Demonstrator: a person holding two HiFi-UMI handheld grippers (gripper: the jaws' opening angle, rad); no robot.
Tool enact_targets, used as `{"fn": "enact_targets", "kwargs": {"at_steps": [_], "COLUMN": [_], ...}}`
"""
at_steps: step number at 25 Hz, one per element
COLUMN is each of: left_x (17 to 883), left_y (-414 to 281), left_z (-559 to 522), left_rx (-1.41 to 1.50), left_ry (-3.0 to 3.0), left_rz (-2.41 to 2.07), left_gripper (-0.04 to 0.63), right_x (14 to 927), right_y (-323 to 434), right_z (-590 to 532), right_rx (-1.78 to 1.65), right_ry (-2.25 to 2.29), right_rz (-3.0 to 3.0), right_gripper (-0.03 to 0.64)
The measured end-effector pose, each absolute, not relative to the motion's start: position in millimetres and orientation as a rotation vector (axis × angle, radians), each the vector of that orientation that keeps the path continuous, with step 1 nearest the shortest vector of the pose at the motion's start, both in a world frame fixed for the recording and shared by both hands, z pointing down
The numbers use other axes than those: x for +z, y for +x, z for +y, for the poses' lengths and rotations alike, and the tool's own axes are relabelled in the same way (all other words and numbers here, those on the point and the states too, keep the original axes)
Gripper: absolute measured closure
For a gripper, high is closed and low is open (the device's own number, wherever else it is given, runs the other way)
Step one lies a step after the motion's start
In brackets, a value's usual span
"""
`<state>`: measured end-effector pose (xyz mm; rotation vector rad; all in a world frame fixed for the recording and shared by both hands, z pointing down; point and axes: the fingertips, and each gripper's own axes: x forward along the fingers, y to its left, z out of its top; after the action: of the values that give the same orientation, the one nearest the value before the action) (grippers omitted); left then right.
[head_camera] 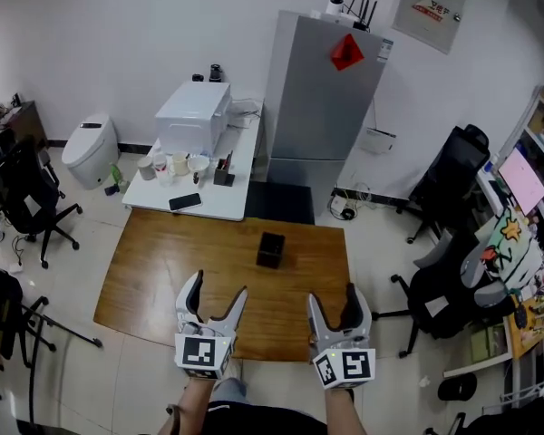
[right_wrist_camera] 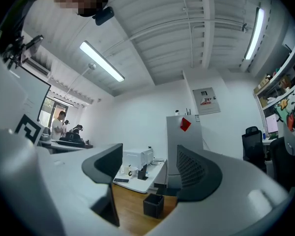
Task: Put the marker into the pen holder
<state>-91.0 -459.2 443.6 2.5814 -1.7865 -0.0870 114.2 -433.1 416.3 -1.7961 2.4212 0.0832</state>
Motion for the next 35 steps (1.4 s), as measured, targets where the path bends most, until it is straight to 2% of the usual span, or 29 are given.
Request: {"fn": "enact_targets", "kwargs": {"at_steps": [10,15,19,35], "left_x": [466,445,417,418], "left_y": [-6,4,4,-38], "left_z": [-268,-192,-169,-140], "left_rx": [-0.016,0.061,-0.055,-0.022], "left_ry": [2.526,2.519,2.545,2.596], "left_rz": [-1.830,-1.868,-1.889,-1.868], "left_gripper": [0.233,0.236,0.238,0.245], "right_x": [459,451,440,416], "right_y": [170,182,184,137], "right_z": [-252,-182,-155,-135], "right_rx": [-0.057,-0.107,-0.082,0.033], "right_ry": [-1.635,-1.620,-1.637,-1.680], "right_rz": [2.525,2.546,2.532,2.532], "right_gripper": [0.278,0.279,0.279,0.288]}}
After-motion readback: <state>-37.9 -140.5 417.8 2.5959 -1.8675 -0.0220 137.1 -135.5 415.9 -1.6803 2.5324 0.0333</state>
